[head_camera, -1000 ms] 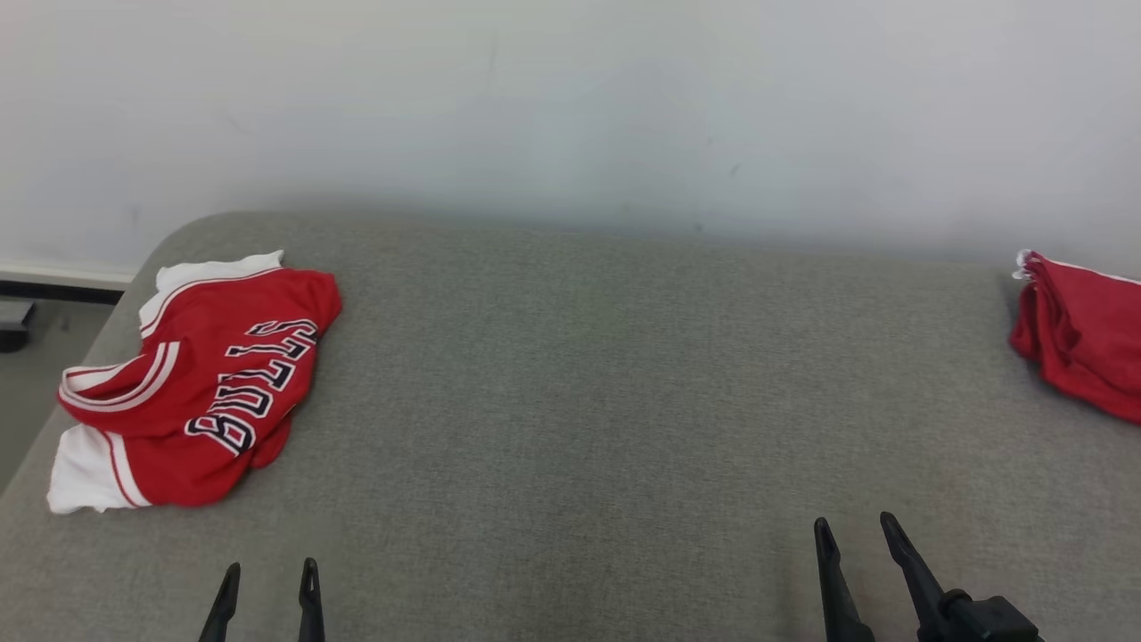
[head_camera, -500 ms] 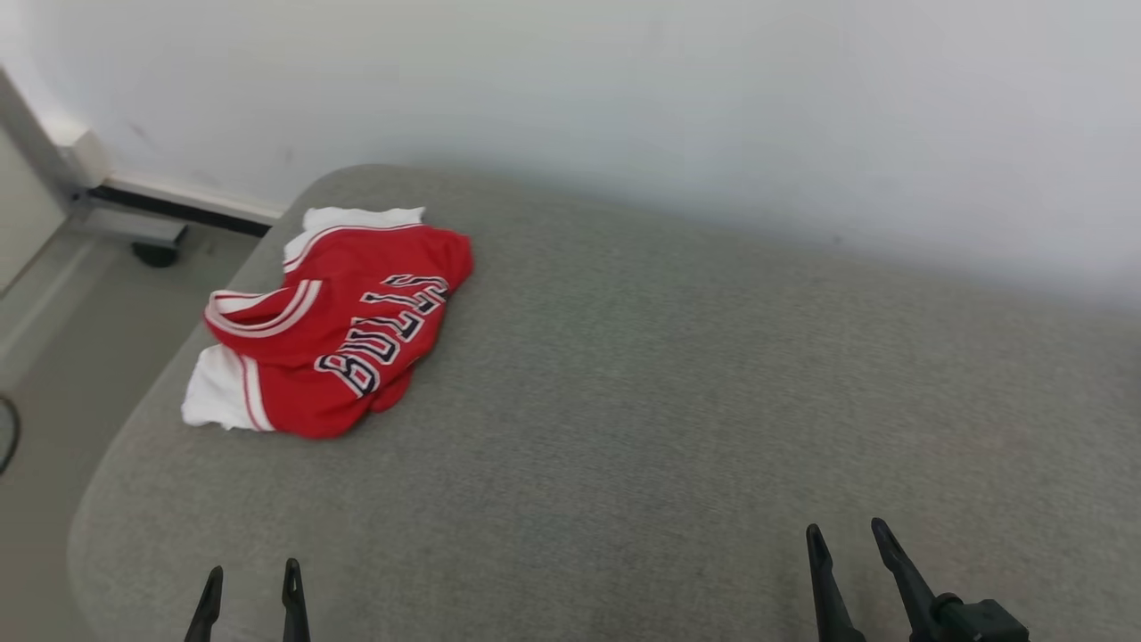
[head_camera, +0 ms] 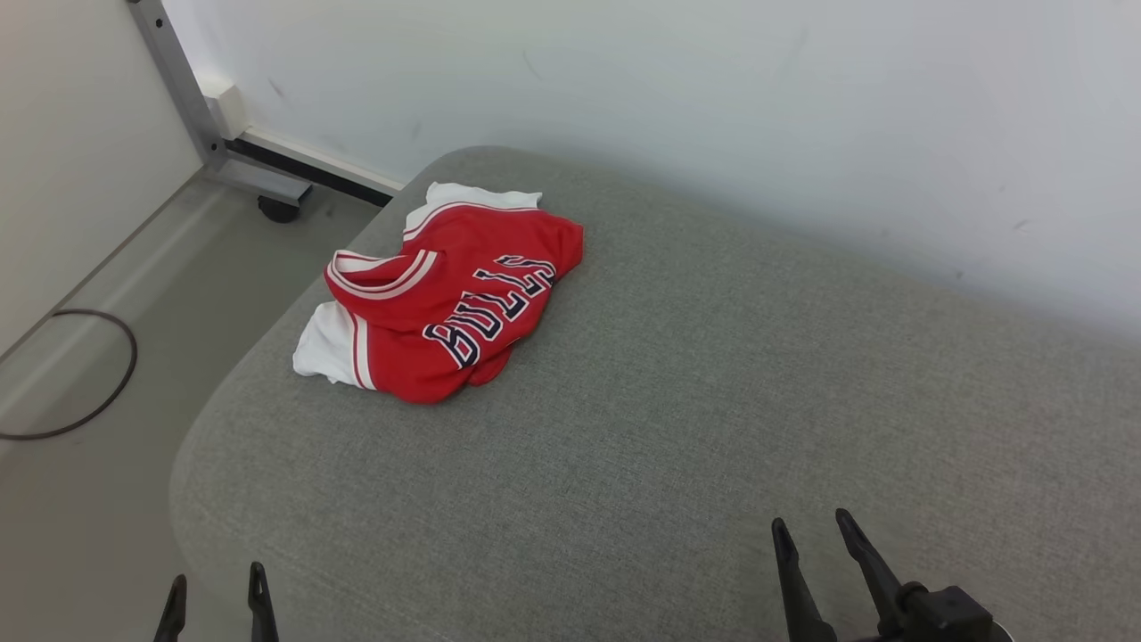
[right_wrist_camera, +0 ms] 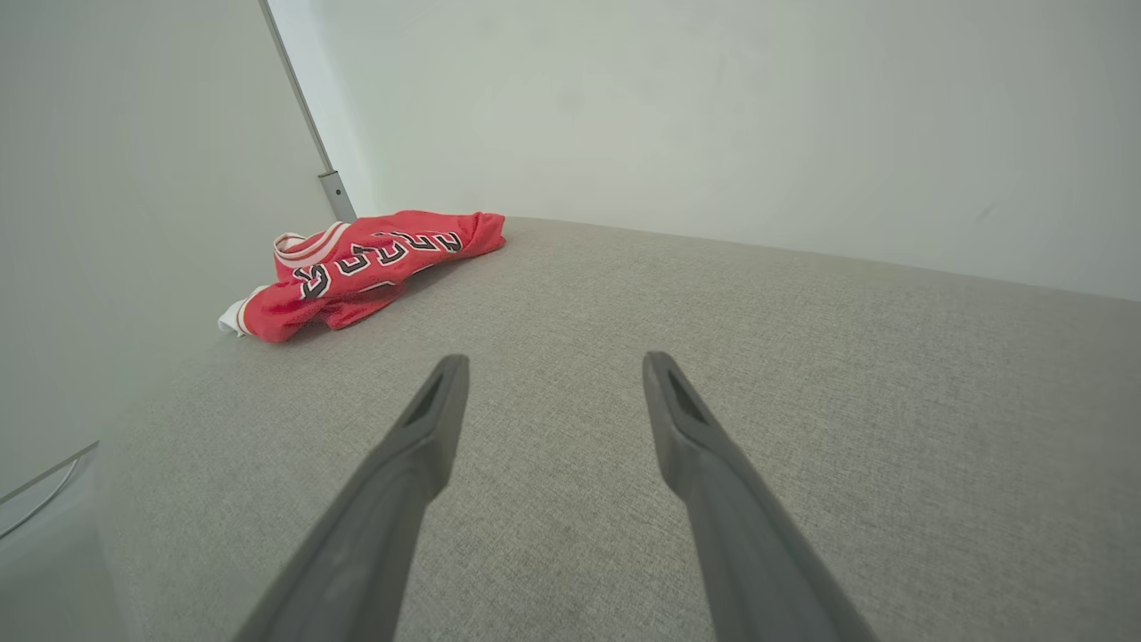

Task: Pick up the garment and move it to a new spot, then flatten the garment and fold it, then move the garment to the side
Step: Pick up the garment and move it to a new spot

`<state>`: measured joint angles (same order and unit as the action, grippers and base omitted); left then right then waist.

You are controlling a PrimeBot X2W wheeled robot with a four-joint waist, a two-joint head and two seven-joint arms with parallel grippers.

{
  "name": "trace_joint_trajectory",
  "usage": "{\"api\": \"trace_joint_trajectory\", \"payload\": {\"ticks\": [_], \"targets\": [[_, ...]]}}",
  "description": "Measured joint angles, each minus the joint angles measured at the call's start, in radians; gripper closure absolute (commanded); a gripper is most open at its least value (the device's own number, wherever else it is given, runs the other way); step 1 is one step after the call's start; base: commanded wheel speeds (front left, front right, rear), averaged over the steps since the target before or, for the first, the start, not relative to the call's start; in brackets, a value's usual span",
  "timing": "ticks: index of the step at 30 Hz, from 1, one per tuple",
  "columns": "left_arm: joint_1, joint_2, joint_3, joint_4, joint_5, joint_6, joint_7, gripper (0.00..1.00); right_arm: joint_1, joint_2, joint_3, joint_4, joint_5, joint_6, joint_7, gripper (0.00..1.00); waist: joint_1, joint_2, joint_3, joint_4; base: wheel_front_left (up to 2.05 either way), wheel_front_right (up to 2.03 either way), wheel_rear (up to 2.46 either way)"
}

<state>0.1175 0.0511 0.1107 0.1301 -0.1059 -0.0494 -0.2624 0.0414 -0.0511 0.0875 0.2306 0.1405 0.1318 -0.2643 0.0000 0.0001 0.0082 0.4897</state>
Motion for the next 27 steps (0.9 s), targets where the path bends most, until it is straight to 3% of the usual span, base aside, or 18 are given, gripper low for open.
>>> {"api": "trace_joint_trajectory", "payload": {"ticks": [17,27], "targets": [[0.019,0.0,0.027,-0.021,-0.018,0.027,0.0,0.0,-0.053,0.0,0.045,0.035,-0.001,0.0,0.0,0.0,0.0,0.0,0.019,0.024,0.0,0.0,0.0],[-0.101,0.034,0.019,0.029,0.019,-0.042,0.0,0.0,-0.031,0.0,0.007,0.0,-0.005,0.0,0.0,0.0,0.0,0.0,0.017,-0.003,0.0,0.0,0.0]]}}
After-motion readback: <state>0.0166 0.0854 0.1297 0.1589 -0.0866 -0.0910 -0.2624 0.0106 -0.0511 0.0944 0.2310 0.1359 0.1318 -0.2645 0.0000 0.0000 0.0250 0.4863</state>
